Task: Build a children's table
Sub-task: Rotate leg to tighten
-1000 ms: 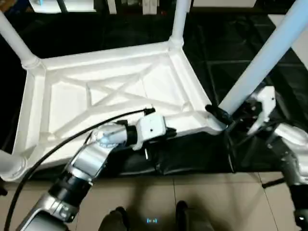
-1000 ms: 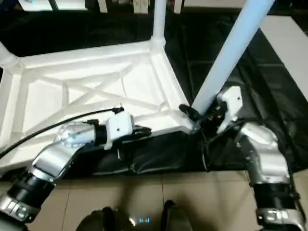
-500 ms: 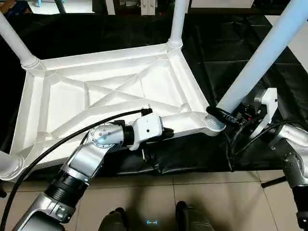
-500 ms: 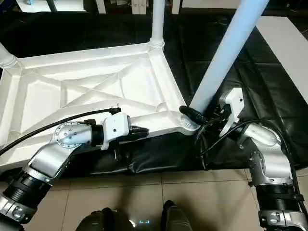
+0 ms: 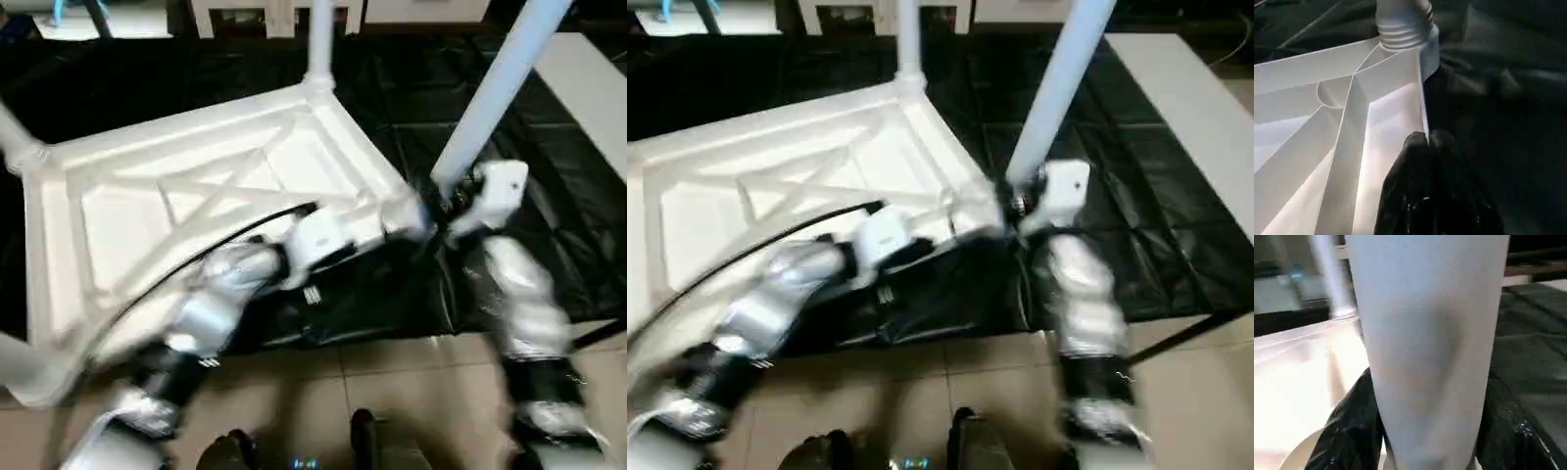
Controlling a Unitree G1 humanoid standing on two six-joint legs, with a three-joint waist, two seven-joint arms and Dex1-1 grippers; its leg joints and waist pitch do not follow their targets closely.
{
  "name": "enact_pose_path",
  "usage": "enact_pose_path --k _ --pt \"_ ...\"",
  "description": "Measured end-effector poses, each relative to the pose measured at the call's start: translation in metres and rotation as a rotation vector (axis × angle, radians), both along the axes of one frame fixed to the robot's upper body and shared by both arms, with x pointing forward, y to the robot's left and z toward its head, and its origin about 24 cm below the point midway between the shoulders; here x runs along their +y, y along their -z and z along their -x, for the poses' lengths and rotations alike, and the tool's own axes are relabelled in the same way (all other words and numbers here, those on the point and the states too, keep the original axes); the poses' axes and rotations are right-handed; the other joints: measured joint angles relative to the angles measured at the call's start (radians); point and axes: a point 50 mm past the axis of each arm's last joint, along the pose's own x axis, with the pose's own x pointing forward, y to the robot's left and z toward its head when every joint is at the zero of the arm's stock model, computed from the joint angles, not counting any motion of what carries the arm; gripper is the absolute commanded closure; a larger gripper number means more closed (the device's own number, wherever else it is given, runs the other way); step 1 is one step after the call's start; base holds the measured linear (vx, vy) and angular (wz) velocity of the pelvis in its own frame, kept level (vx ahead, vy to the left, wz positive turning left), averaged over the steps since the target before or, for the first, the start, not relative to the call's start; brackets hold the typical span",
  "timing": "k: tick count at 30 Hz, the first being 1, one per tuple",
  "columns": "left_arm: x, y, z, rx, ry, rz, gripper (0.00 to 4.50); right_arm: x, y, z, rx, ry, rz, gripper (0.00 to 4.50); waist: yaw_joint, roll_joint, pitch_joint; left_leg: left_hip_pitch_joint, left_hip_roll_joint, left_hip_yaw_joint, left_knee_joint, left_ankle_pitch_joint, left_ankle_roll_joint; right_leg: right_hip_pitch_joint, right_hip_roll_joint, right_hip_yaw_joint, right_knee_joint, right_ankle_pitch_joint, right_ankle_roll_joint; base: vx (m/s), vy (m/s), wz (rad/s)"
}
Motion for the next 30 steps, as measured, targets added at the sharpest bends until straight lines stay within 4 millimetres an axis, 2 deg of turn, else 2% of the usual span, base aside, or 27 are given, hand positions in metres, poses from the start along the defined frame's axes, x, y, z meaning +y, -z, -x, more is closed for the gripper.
enact_pose_path --k 2,5,6,8,12,13,15,17,19,22,23,28,30 --pt "-0.011 0.002 0.006 0.009 0.052 -0.002 4.50 -0.001 0.001 -0.003 0.013 0.028 -0.001 2.60 0.000 -0.002 -0.001 0.000 0.000 -0.001 0.000 0.000 0.000 0.003 0.000 -0.001 -0.004 0.000 0.000 0.000 0.000 0.00" --pt "-0.025 0.010 0.018 0.041 0.165 -0.032 4.50 0.006 -0.004 -0.006 -0.002 -0.073 0.032 2.60 -0.007 -0.004 0.001 -0.003 -0.001 -0.002 -0.002 0.000 0.000 -0.001 0.000 0.000 -0.010 0.001 -0.001 0.000 0.000 0.00" --pt "-0.023 0.011 0.017 0.039 0.172 -0.040 4.50 0.007 -0.005 -0.006 -0.012 -0.104 0.041 2.25 -0.009 -0.005 0.001 -0.003 -0.001 -0.003 -0.002 0.000 0.000 -0.001 0.000 -0.001 -0.011 0.003 -0.001 0.000 0.000 0.00" --pt "-0.009 0.011 0.014 0.030 0.160 -0.071 4.50 -0.002 -0.007 -0.004 -0.027 -0.169 0.077 1.90 -0.008 -0.004 0.002 0.000 -0.001 -0.002 -0.002 0.000 0.000 -0.001 0.000 -0.002 -0.010 0.011 -0.001 0.000 0.000 0.00" --pt "0.009 0.008 0.016 0.015 0.209 -0.075 4.50 -0.023 -0.005 0.006 -0.012 -0.340 0.142 1.69 0.004 0.006 0.008 0.000 0.000 0.000 -0.011 0.000 0.001 -0.003 0.001 -0.002 -0.008 0.016 -0.008 0.000 0.000 0.00" --pt "0.012 0.008 0.016 0.016 0.211 -0.081 4.50 -0.026 -0.005 0.008 -0.011 -0.363 0.157 1.48 0.008 0.009 0.009 0.000 0.000 0.000 -0.012 0.000 0.001 -0.003 0.001 -0.002 -0.008 0.016 -0.008 0.000 0.000 0.00" --pt "0.022 0.009 0.015 0.018 0.208 -0.105 4.50 -0.042 -0.009 0.018 -0.012 -0.442 0.224 1.42 0.016 0.013 0.012 -0.001 0.001 0.000 -0.011 0.003 0.006 -0.003 0.002 -0.002 -0.008 0.015 -0.006 0.000 0.000 0.00" --pt "0.037 0.012 0.014 0.031 0.182 -0.137 4.50 -0.058 -0.015 0.026 -0.014 -0.495 0.284 1.42 0.015 0.015 0.013 -0.001 0.001 0.002 -0.011 0.003 0.007 -0.004 0.001 -0.001 -0.009 0.014 -0.005 0.000 0.000 0.00" --pt "0.046 0.011 0.011 0.035 0.163 -0.138 4.50 -0.066 -0.021 0.034 -0.019 -0.546 0.316 1.42 0.015 0.017 0.015 -0.001 0.001 0.002 -0.011 0.002 0.007 -0.004 0.001 -0.001 -0.009 0.014 -0.005 0.000 0.000 0.00" --pt "0.050 0.007 0.010 0.045 0.155 -0.094 4.50 -0.065 -0.024 0.038 -0.035 -0.589 0.322 1.42 0.016 0.019 0.017 -0.001 0.001 0.003 -0.010 0.002 0.008 -0.004 0.001 -0.001 -0.008 0.014 -0.006 0.000 0.000 0.00" --pt "0.048 0.004 0.012 0.061 0.174 -0.046 4.18 -0.065 -0.024 0.040 -0.035 -0.607 0.319 1.39 0.020 0.020 0.018 -0.001 0.001 0.003 -0.009 0.002 0.008 -0.004 0.000 0.000 -0.008 0.014 -0.006 0.000 0.000 0.00" --pt "0.037 -0.019 0.022 0.093 0.267 0.158 4.07 -0.064 -0.025 0.047 -0.038 -0.653 0.311 1.38 0.028 0.021 0.020 -0.001 0.000 0.005 -0.008 0.002 0.007 -0.004 -0.001 0.000 -0.008 0.014 -0.006 0.000 0.000 0.00" --pt "0.032 -0.029 0.021 0.073 0.270 0.218 3.71 -0.063 -0.026 0.047 -0.047 -0.657 0.313 1.38 0.031 0.021 0.020 -0.001 0.000 0.005 -0.007 0.002 0.007 -0.004 -0.001 0.000 -0.008 0.014 -0.006 0.000 0.000 0.00"
